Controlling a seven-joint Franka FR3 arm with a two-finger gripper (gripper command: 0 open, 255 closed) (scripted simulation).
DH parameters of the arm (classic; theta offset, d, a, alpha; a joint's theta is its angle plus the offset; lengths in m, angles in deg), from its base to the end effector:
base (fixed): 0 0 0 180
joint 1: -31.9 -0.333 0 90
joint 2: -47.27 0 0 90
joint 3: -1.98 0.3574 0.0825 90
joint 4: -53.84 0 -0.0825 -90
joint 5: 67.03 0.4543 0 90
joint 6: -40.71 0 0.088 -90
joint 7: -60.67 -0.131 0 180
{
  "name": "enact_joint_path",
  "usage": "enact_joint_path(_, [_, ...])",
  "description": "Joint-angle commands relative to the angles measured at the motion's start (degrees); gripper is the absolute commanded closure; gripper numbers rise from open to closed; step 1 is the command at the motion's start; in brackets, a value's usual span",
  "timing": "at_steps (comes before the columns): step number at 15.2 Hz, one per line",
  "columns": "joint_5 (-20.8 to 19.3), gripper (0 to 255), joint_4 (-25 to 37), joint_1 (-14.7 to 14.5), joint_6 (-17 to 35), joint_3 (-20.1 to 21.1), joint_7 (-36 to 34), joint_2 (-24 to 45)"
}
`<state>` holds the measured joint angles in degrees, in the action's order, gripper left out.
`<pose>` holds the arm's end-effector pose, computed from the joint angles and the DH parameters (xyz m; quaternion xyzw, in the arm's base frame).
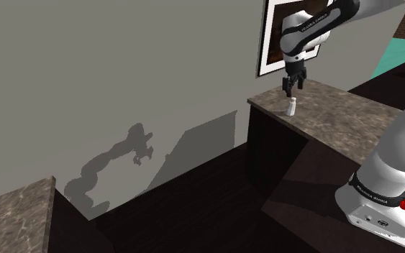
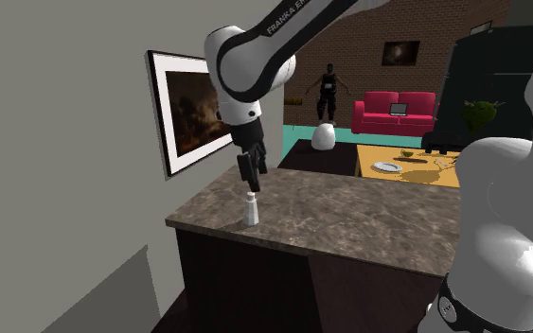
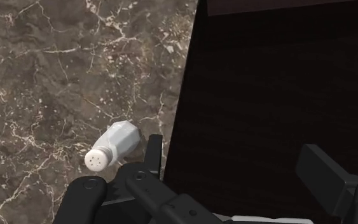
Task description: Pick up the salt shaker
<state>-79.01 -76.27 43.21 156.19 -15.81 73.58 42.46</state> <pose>0.4604 -0.2754 0.3556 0.9896 -0.0856 -0.1083 0.0412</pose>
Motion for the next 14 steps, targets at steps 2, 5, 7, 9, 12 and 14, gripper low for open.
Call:
enact_joint_path(2, [1.3,0,3.9,1.0,2.8,-1.4,2.2,7.0])
enact_joint_path(5, [3.0,0,8.2,2.5,4.8,-2.4,4.5,13.5])
enact_joint_path(7, [4.2,0,11.3,3.7,5.8,-2.8,6.1,17.9])
enact_joint_path(9, [5.5,0,14.8,5.1,6.6,-3.0,7.5,22.3])
enact_joint_path(12, [7.4,0,20.5,7.3,7.1,-3.0,9.6,28.9])
enact_joint_path(14, [8.0,0,22.0,8.1,7.7,-2.8,10.0,31.2])
